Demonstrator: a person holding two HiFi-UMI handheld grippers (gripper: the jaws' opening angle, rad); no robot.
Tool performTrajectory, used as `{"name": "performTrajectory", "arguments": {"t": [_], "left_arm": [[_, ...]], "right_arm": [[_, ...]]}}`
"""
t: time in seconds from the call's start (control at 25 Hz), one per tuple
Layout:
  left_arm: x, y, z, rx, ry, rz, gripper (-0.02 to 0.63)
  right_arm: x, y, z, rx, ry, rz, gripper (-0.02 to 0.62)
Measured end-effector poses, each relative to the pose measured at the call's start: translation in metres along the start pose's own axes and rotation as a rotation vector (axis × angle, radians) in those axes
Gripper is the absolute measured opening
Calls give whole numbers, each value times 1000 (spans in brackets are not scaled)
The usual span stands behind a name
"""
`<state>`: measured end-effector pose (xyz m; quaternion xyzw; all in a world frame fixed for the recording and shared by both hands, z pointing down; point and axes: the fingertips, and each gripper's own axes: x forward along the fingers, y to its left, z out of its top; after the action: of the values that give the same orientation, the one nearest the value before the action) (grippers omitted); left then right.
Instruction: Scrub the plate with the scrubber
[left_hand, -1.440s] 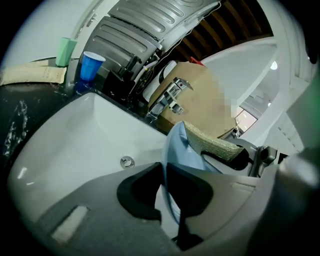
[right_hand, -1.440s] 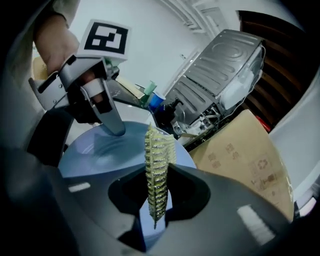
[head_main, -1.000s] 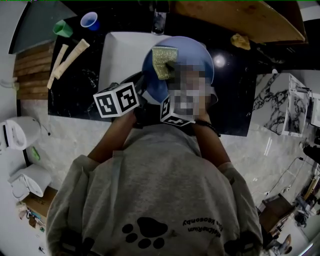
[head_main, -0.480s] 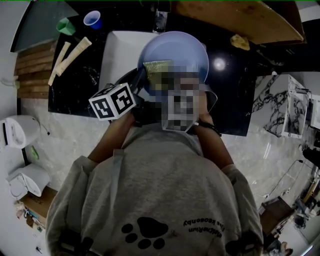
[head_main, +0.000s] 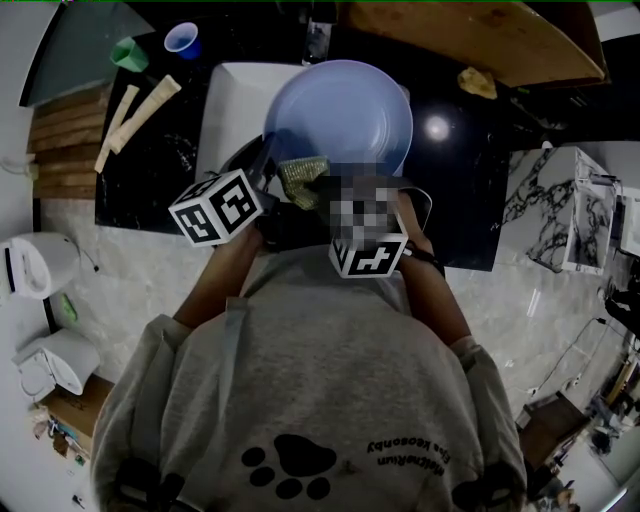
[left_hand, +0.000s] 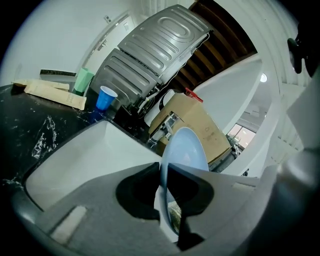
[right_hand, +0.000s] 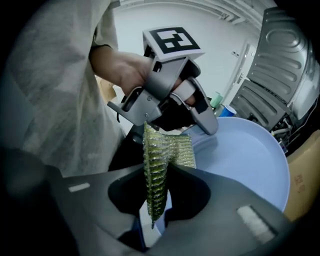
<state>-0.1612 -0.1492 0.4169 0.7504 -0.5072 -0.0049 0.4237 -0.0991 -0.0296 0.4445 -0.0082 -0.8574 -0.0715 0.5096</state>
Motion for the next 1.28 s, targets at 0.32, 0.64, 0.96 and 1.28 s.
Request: {"name": "performTrajectory", "arguments": {"t": [0.32, 0.64, 0.96, 1.28], "left_arm": [[-2, 9, 4, -16, -24, 18, 32], [0, 13, 2, 55, -1, 57, 21], [1, 14, -1, 148, 25, 87, 20], [3, 3, -1, 136, 33, 61, 20]], "right_arm": [[-16, 19, 4, 43, -65, 136, 71], [-42, 13, 10, 71, -121, 130, 69], [-95, -45, 0, 102, -126, -205, 71], [-133, -119, -16, 104, -44, -640, 72]]}}
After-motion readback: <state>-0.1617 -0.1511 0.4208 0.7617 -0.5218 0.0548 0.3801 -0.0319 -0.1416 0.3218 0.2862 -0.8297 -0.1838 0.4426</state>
